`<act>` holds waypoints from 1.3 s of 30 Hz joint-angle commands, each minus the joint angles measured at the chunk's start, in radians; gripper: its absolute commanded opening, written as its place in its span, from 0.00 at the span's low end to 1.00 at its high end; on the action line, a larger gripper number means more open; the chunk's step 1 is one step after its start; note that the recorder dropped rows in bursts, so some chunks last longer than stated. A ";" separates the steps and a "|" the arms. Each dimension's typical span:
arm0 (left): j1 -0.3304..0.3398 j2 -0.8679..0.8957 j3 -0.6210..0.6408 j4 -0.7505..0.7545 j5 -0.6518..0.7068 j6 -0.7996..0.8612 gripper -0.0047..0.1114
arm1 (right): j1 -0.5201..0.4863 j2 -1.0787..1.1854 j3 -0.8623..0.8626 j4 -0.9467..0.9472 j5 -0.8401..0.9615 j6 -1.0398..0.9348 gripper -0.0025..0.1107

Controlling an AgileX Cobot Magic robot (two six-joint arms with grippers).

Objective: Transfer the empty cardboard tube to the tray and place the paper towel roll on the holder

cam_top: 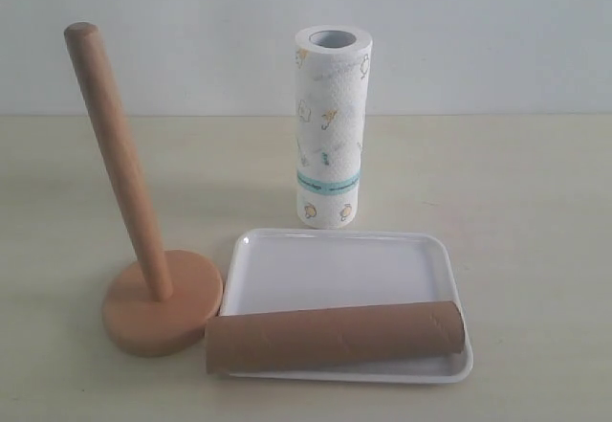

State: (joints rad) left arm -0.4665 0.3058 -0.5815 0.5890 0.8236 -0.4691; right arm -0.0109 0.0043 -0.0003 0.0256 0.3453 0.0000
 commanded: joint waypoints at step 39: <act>0.427 -0.306 0.582 -0.641 -0.524 0.515 0.08 | 0.002 -0.004 0.000 -0.005 -0.012 0.000 0.02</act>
State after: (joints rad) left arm -0.0416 0.0025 -0.0038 -0.0481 0.3123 0.0381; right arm -0.0109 0.0043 -0.0003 0.0256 0.3453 0.0000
